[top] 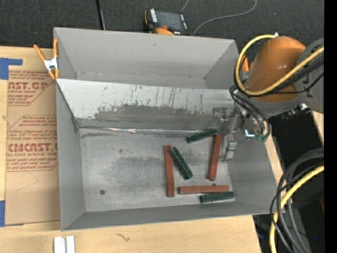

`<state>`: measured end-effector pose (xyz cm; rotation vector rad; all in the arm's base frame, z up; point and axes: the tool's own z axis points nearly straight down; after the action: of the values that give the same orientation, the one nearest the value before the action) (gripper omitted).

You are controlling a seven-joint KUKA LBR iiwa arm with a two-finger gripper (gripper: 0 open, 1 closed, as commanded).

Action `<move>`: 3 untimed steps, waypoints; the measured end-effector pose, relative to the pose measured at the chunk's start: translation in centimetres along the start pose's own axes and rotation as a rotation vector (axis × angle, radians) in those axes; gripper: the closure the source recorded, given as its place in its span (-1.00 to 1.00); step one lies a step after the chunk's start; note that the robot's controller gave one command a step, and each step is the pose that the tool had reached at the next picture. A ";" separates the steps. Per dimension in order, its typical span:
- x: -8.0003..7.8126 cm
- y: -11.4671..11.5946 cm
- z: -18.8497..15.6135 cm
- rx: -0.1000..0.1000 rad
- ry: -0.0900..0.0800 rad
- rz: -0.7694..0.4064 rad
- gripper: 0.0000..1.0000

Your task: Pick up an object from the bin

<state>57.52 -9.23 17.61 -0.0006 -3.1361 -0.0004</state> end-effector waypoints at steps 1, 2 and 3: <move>-1.0 1.0 10.6 0.001 -0.008 -0.581 -1.00; -0.8 -3.3 10.5 -0.009 -0.011 -1.030 -1.00; -0.8 -3.7 10.5 0.000 -0.009 -1.034 1.00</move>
Offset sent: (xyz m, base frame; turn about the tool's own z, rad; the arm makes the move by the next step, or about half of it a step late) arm 0.0084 0.0083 -0.1061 -0.5792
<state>58.24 -12.95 7.07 1.5539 -2.7351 -0.0046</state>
